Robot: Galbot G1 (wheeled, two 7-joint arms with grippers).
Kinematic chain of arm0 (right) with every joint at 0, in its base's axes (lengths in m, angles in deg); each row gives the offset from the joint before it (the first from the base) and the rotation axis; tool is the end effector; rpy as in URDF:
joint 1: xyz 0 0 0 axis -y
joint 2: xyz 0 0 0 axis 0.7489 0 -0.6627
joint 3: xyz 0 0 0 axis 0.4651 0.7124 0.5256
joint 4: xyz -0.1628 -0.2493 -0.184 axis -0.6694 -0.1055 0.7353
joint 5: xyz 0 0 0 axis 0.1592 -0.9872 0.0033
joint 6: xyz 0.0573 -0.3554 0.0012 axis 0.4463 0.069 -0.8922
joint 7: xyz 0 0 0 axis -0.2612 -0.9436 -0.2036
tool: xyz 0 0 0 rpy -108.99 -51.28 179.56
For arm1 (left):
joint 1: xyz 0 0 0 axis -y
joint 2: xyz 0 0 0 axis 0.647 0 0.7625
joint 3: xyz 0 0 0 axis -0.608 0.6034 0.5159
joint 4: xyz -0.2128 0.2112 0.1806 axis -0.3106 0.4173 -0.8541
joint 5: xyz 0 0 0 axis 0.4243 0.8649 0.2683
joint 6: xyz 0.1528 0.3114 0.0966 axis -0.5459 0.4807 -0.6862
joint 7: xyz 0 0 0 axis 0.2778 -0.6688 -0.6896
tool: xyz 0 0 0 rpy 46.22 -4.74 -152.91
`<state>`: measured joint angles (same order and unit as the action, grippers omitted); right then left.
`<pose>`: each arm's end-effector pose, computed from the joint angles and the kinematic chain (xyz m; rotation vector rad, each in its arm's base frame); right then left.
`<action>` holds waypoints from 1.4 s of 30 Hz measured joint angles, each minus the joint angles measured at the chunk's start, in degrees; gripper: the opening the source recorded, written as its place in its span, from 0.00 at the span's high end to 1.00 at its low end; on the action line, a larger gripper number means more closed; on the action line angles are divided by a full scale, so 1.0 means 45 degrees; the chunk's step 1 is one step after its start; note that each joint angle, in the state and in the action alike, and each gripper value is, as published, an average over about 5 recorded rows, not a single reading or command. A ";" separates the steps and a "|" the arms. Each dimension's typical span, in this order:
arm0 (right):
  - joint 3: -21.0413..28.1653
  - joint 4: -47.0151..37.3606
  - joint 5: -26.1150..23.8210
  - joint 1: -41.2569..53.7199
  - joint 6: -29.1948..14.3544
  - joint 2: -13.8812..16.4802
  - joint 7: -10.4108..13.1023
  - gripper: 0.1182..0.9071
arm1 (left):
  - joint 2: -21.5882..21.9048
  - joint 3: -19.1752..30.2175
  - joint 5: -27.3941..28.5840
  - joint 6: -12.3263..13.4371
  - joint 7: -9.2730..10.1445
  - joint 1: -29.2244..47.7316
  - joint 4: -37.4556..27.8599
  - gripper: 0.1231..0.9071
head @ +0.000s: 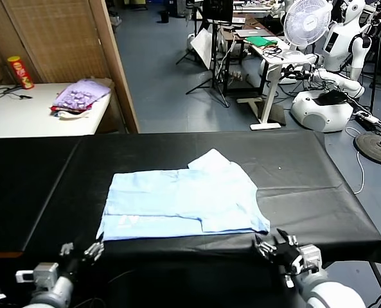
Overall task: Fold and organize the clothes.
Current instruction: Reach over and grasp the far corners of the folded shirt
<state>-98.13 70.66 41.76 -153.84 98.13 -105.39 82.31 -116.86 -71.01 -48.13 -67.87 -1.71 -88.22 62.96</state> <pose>0.2576 -0.0758 -0.2173 0.2252 -2.7422 0.1599 0.1611 0.1082 -0.2347 0.0550 -2.6871 -0.0248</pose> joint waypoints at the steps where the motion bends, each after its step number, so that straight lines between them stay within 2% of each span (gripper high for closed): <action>1: 0.0292 -0.0474 0.0076 0.0687 -0.0085 -0.0012 0.0062 0.14 | 0.0149 0.0048 -0.0303 -0.0141 0.0078 0.0372 -0.0120 0.14; 8: 0.2571 -0.4447 0.0564 0.5264 -0.0278 -0.0481 0.0446 0.14 | 0.1103 0.1192 -0.2739 -0.1175 0.1082 0.4476 -0.2435 0.14; 12: 0.3693 -0.6719 0.0594 0.7372 -0.0078 -0.1032 0.0430 0.14 | 0.1319 0.2097 -0.3938 -0.1608 0.1350 0.6789 -0.4233 0.14; 17: 0.4798 -0.9246 0.0178 0.9278 -0.0045 -0.1831 -0.0145 0.14 | 0.1432 0.3237 -0.4832 -0.2176 0.1330 0.8824 -0.6110 0.14; 23: 0.5518 -1.1463 -0.0592 1.0631 0.0015 -0.2715 -0.0933 0.14 | 0.1407 0.4179 -0.5256 -0.2893 0.1219 1.0226 -0.7589 0.14; 28: 0.5691 -1.2677 -0.1101 1.1094 -0.0094 -0.3229 -0.1367 0.14 | 0.1294 0.4474 -0.5240 -0.2973 0.1004 1.0885 -0.8519 0.14; 33: 0.5706 -1.3165 -0.1135 1.1198 -0.0121 -0.3496 -0.1469 0.15 | 0.1160 0.4572 -0.4880 -0.2725 0.0453 1.1243 -0.9252 0.14; 36: 0.5653 -1.3310 -0.1131 1.1212 -0.0111 -0.3637 -0.1516 0.24 | 0.1036 0.4616 -0.4605 -0.2452 0.0109 1.1427 -0.9625 0.14; 40: 0.5559 -1.3425 -0.1124 1.1170 -0.0082 -0.3785 -0.1509 0.49 | 0.0920 0.4676 -0.4400 -0.2265 -0.0301 1.1617 -1.0025 0.15; 42: 0.5522 -1.3431 -0.1124 1.1126 -0.0078 -0.3826 -0.1501 0.63 | 0.0896 0.4709 -0.4381 -0.2276 -0.0460 1.1677 -1.0164 0.21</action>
<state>-73.28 10.22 36.70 -103.78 97.78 -122.61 75.56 -112.83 -49.82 -67.84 -78.11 -3.78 -35.67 17.22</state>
